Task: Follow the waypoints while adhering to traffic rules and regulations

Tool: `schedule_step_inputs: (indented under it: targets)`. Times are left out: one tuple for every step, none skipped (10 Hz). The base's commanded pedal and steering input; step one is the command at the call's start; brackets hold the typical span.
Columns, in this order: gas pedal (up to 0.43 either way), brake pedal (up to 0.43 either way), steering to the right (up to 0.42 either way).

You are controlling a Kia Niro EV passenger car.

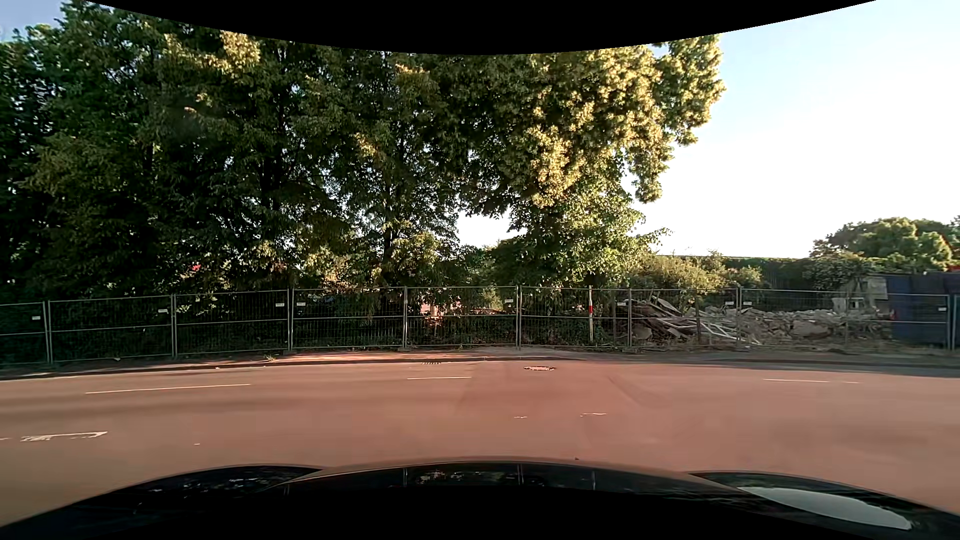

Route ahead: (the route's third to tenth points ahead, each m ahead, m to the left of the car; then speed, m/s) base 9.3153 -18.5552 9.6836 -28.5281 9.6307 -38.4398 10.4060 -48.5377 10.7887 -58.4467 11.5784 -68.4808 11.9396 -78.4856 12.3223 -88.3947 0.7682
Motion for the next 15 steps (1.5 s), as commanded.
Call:
schedule_step_inputs:
  targets:
    - [0.378, 0.0, 0.295]
    - [0.429, 0.0, 0.314]
    - [0.469, 0.0, 0.331]
    - [0.48, 0.0, 0.345]
    - [0.461, 0.0, 0.346]
    - [0.39, 0.0, 0.337]
    - [0.339, 0.0, 0.327]
    - [0.339, 0.0, 0.328]
    - [0.331, 0.0, 0.333]
    - [0.331, 0.0, 0.334]
    - [0.319, 0.0, 0.334]
    - [0.268, 0.0, 0.339]
    - [0.248, 0.0, 0.36]
    - [0.24, 0.0, 0.387]
    - [0.24, 0.0, 0.415]
